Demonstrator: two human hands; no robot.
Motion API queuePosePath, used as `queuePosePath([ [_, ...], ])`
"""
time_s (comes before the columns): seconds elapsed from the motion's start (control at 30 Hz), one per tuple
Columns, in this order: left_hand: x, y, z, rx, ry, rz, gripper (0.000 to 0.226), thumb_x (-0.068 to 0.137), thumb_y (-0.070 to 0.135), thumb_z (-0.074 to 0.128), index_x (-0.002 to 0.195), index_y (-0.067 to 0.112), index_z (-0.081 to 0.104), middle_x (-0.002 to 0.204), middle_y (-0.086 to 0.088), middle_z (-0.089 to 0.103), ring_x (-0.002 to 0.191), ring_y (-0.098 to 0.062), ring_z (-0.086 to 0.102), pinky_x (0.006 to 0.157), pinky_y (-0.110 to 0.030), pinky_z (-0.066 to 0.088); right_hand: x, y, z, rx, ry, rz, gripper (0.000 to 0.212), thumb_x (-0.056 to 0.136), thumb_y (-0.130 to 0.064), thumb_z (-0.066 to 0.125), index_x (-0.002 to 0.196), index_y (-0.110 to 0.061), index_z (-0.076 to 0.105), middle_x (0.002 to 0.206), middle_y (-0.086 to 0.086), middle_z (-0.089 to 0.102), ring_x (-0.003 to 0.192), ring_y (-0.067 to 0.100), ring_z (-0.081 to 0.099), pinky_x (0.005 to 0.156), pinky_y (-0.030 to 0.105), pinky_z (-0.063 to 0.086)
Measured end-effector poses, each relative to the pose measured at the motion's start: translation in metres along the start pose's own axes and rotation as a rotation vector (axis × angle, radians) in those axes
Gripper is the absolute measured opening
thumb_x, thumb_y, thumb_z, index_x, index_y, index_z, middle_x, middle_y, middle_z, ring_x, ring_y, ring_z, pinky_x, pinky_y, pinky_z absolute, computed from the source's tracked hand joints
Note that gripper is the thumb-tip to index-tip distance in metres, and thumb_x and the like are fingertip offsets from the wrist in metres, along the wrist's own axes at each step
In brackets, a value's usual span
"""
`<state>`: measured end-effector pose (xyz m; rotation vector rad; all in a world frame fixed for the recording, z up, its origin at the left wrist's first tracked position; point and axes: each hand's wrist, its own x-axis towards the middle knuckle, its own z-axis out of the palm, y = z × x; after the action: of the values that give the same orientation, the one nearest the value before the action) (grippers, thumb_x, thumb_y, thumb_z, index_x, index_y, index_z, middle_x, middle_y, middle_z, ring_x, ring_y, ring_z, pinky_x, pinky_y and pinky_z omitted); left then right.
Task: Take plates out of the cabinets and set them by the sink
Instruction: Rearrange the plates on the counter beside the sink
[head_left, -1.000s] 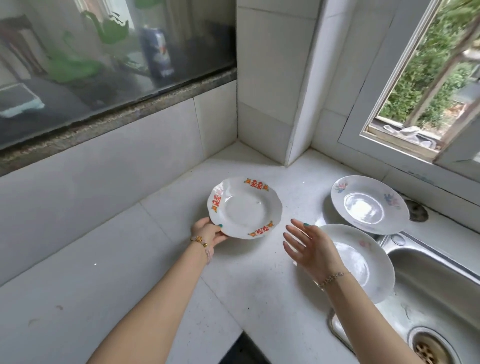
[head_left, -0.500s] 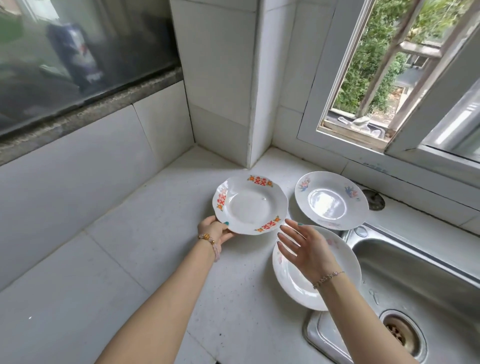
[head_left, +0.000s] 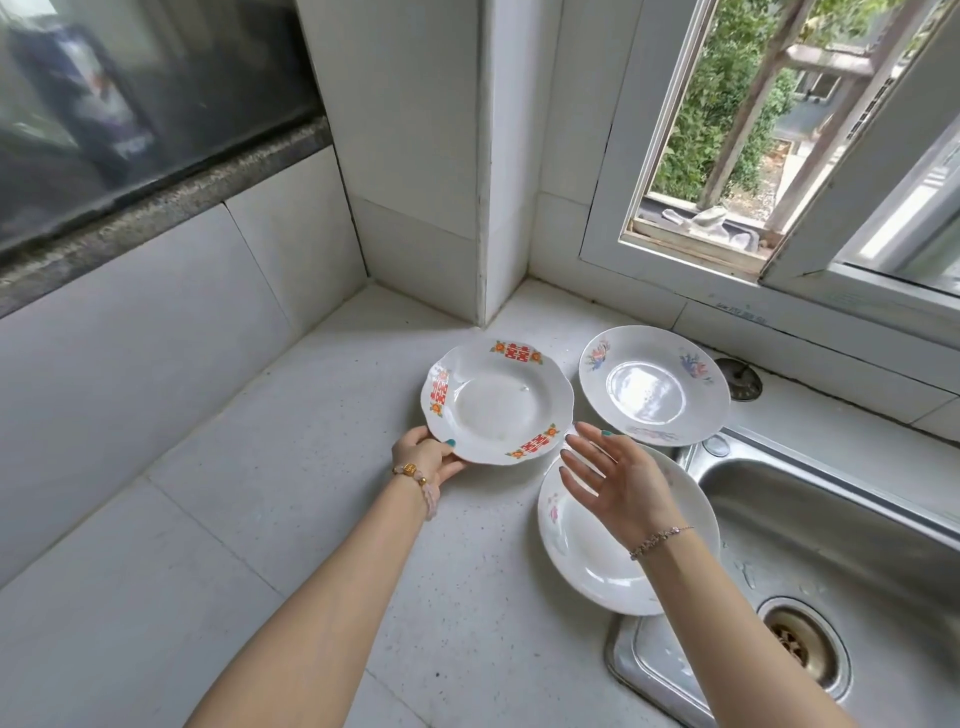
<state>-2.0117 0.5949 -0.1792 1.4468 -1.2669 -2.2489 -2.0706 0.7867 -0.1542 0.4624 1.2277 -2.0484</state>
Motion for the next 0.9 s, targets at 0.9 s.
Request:
queuePosePath([
  [0.9,0.005,-0.016,0.004,0.036,-0.081,-0.072,0.045,0.085,-0.023,0.042,0.126,-0.003,0.045,0.117,-0.023,0.056,0.109,-0.041,0.059,0.082,-0.048,0.052,-0.004,0.001,-0.017,0.026,0.000,-0.010,0.023,0.091,-0.019,0.048,0.102,-0.010,0.067,0.085,0.002,0.073,0.087,0.020,0.066,0.078,0.035,0.052],
])
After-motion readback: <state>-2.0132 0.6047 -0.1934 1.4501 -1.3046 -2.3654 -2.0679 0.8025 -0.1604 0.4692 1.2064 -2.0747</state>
